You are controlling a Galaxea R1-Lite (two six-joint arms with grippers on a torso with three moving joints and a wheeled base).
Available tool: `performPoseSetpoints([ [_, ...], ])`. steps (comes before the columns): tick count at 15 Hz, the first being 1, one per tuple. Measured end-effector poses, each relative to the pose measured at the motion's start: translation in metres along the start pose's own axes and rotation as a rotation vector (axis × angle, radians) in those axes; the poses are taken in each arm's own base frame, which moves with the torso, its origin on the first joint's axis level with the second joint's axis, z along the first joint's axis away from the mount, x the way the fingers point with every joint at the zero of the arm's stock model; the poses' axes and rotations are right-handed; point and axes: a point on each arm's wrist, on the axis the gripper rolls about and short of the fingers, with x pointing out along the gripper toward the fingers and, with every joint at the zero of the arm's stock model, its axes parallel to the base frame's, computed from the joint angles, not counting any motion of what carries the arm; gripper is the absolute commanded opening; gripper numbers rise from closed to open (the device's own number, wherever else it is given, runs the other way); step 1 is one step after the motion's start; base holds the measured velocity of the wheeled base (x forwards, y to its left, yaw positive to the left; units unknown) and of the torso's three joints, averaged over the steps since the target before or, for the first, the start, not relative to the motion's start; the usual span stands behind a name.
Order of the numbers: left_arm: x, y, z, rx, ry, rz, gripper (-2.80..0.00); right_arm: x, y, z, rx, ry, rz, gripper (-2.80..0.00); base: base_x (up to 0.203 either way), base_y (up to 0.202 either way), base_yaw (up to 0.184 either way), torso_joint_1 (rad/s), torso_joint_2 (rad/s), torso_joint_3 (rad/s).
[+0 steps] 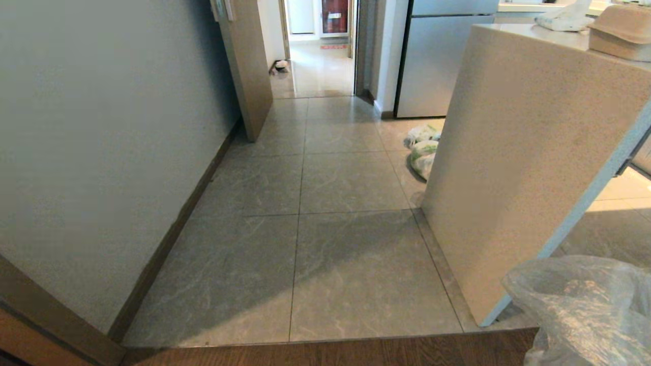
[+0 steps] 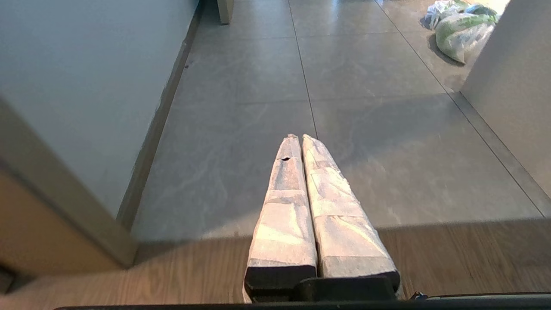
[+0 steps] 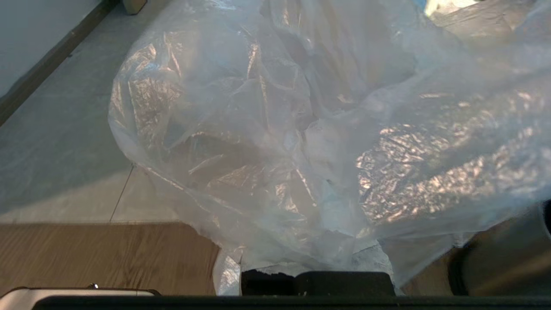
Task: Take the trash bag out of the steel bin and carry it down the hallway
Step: Put the trash bag at the door
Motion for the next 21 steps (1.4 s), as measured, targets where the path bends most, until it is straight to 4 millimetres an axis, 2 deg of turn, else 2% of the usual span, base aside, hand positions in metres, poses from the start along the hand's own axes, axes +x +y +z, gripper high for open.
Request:
performPoseSetpoints([
  [21, 0.0000, 0.0000, -0.0001, 0.000, 0.000, 0.000, -2.80, 0.0000, 0.0000, 0.0000, 0.000, 0.000, 0.000, -2.80, 0.191, 0.000, 0.001, 0.003, 0.00, 0.002],
])
